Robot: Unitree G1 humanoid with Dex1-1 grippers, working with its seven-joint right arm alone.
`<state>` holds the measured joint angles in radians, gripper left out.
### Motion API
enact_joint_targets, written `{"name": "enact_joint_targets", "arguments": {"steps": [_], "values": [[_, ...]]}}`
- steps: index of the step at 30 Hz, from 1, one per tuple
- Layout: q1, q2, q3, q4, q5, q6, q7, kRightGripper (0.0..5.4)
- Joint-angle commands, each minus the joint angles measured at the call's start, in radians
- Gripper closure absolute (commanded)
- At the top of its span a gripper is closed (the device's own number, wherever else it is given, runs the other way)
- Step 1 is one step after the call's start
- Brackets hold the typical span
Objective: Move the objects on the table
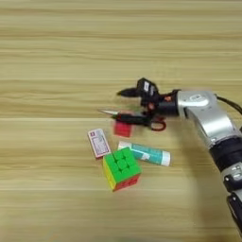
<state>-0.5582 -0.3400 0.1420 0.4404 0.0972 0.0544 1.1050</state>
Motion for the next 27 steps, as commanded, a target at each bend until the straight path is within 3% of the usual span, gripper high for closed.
{"name": "enact_joint_targets", "arguments": {"steps": [1,5,9,17,22,27], "values": [[-0.127,-0.012,-0.130,-0.150,0.134,-0.007,-0.047,0.95],[-0.119,-0.015,-0.193,-0.245,0.221,0.037,-0.070,0.53],[-0.100,-0.011,-0.228,-0.276,0.243,0.060,-0.129,0.07],[0.019,-0.029,-0.248,-0.459,0.283,0.150,-0.201,0.07],[0.175,-0.015,-0.265,-0.641,0.300,0.190,-0.285,0.07],[0.339,-0.038,-0.290,-0.822,0.352,0.252,-0.316,0.07]]}}
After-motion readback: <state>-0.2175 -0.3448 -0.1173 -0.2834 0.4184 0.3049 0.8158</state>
